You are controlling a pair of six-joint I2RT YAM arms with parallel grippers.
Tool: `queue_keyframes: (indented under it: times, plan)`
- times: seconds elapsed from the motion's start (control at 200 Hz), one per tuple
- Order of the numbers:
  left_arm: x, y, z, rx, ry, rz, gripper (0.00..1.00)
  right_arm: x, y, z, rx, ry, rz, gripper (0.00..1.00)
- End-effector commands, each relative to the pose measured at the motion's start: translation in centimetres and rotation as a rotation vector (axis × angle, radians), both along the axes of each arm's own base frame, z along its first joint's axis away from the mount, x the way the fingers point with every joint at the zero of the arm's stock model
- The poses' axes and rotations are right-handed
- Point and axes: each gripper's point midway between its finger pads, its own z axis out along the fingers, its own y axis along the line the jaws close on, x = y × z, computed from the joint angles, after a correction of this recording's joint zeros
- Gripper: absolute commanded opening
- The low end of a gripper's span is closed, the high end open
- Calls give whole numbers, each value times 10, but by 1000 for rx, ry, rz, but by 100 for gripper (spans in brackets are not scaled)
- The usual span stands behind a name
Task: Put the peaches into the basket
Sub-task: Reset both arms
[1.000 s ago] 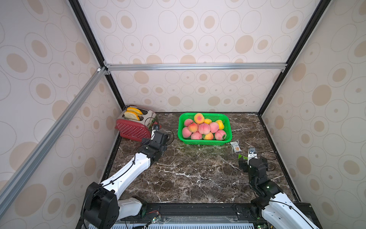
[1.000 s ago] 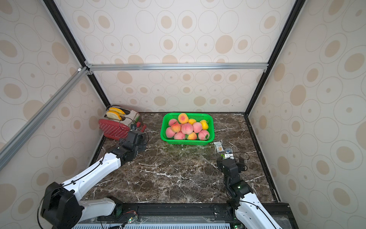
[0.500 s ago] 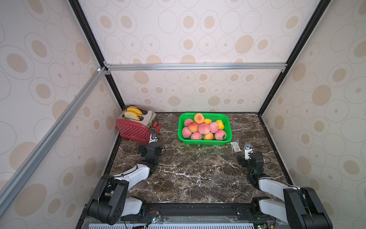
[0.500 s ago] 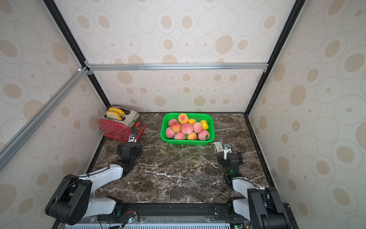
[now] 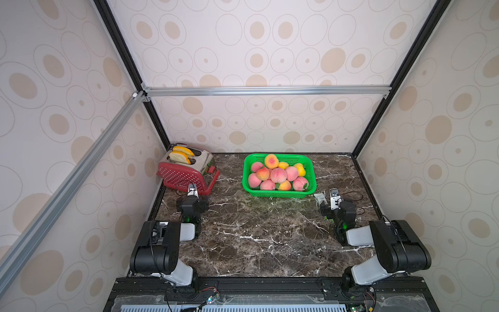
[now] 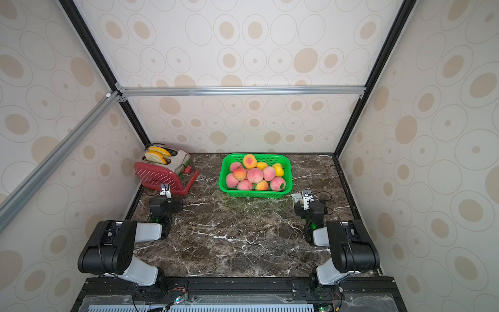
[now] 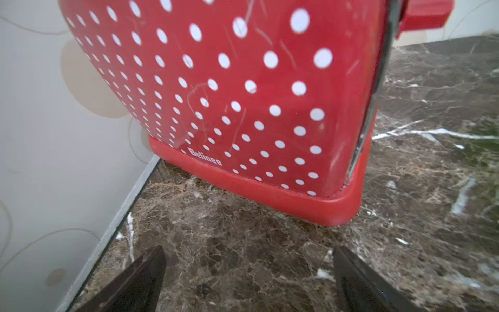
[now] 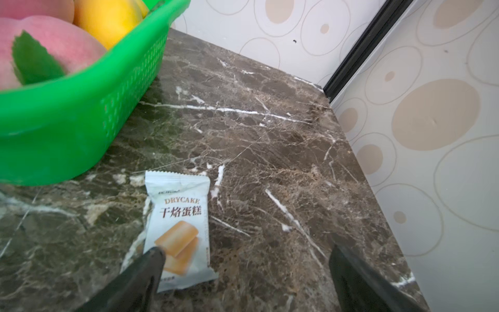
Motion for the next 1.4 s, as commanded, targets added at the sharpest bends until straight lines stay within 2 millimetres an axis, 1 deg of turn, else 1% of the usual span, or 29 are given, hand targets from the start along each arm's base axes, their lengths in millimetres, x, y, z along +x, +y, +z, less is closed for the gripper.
queue_keyframes:
  times: [0.0,0.035,0.1,0.596,0.921,1.302,1.392]
  plan:
    - [11,-5,16,-62,-73,-21,99,12,-6,17,21,-59,-47,100]
    - [12,-4,14,-63,-61,-12,99,13,-12,16,21,-44,-82,100]
    - [13,-3,14,-61,-52,-12,99,17,-14,16,29,-27,-96,100]
    - [12,-2,15,-53,-54,1,99,17,-14,16,28,-27,-95,100]
    - [12,-2,15,-53,-55,1,99,22,-15,13,54,6,-82,100]
    - [12,-2,14,-53,-53,1,99,21,-15,13,56,3,-82,100]
    - [12,-2,14,-53,-54,1,99,22,-20,13,71,8,-105,100]
